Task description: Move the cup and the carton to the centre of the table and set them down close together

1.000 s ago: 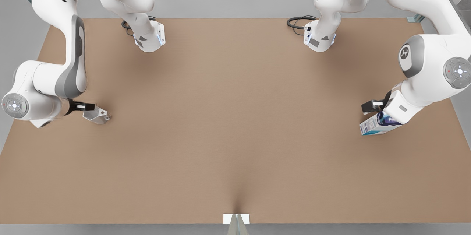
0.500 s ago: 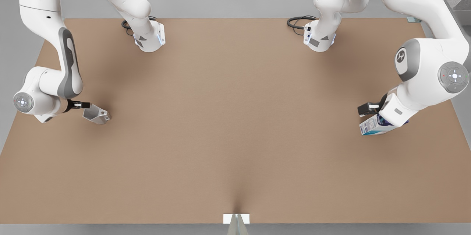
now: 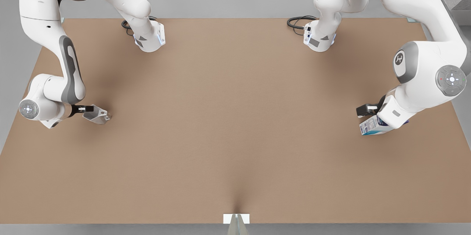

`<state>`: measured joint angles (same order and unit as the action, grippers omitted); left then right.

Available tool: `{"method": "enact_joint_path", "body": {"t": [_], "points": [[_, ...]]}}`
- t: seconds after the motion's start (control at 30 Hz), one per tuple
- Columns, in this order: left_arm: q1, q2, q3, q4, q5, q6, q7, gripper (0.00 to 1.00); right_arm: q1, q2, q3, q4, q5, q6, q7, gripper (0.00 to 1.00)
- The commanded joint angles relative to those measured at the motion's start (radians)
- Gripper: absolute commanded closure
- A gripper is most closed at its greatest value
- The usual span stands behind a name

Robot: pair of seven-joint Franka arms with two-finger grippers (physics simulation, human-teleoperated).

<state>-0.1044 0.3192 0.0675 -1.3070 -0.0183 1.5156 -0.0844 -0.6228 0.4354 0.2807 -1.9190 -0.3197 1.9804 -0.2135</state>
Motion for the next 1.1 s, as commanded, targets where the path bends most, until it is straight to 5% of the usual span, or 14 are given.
{"method": "enact_joint_path", "body": {"t": [0.0,0.47,0.5,0.53,0.57,1.07], "points": [[0.0,0.001,0.0,0.0,0.0,0.0,0.0,0.0,0.0,0.002,0.0,0.0,0.001,0.0,0.0,0.0],[-0.001,0.006,0.0,0.0,0.003,-0.003,0.0,0.0,-0.009,0.083,0.0,0.02,0.016,0.018,0.005,0.01],[0.0,0.005,0.0,0.0,0.001,-0.003,0.0,0.0,-0.008,0.083,0.0,0.02,0.028,0.012,0.006,0.38],[0.0,0.005,0.0,0.0,0.001,-0.003,0.0,0.0,-0.008,0.083,0.0,0.02,0.03,0.008,0.008,0.63],[-0.001,0.005,0.0,0.0,0.001,-0.003,0.0,0.0,-0.008,0.085,0.0,0.02,0.03,0.011,0.008,0.71],[-0.003,0.014,0.0,0.0,0.001,-0.002,-0.002,0.0,-0.015,0.1,0.022,0.041,0.028,0.008,0.013,0.79]]}}
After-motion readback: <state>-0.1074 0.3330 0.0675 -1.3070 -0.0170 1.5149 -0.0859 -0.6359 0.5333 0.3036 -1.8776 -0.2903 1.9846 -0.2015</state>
